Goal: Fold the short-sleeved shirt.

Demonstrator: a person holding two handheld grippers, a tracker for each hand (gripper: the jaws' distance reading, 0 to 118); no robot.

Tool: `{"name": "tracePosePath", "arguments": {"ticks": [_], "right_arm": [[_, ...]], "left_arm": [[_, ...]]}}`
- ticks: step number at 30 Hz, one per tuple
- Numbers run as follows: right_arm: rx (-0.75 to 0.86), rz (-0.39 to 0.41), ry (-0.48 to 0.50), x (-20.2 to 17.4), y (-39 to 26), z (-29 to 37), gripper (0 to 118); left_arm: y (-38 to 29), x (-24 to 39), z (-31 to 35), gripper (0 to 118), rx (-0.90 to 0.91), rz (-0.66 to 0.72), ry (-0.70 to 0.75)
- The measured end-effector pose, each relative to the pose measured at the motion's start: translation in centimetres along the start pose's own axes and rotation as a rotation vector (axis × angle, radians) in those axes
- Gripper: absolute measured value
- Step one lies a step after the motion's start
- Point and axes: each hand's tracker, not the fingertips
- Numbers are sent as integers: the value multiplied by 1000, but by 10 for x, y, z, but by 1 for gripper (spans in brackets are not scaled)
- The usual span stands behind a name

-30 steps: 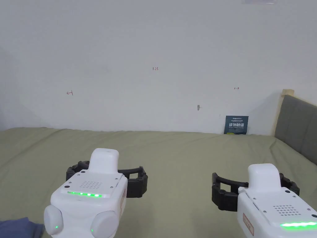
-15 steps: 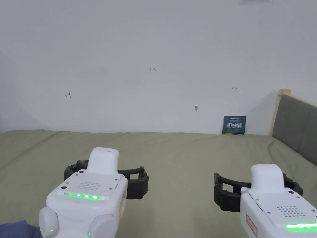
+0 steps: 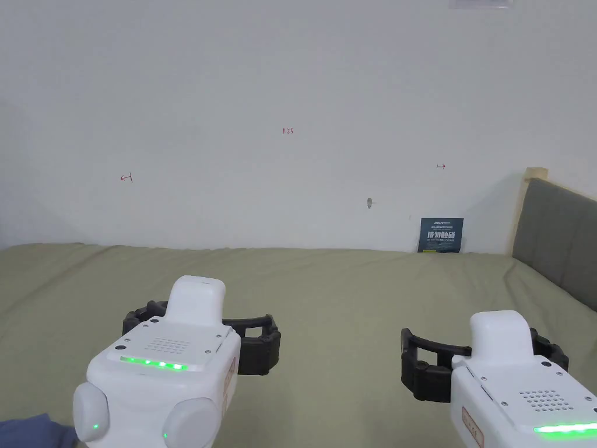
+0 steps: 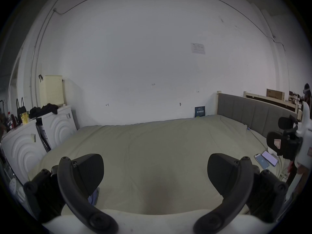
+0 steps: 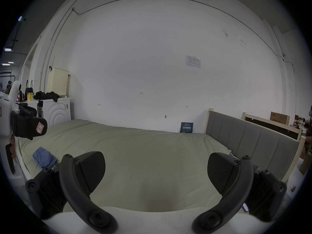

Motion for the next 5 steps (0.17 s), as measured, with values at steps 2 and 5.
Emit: {"name": "tracePosePath", "arguments": {"ticks": [2,5], "right_arm": [[-2,1,-1,0,0,-1,118],[-4,-5,0,0,-1,0,118]], "left_arm": [[-3,3,0,118,26,-14,34],[-2,1,-2,118,25,2,53]]}}
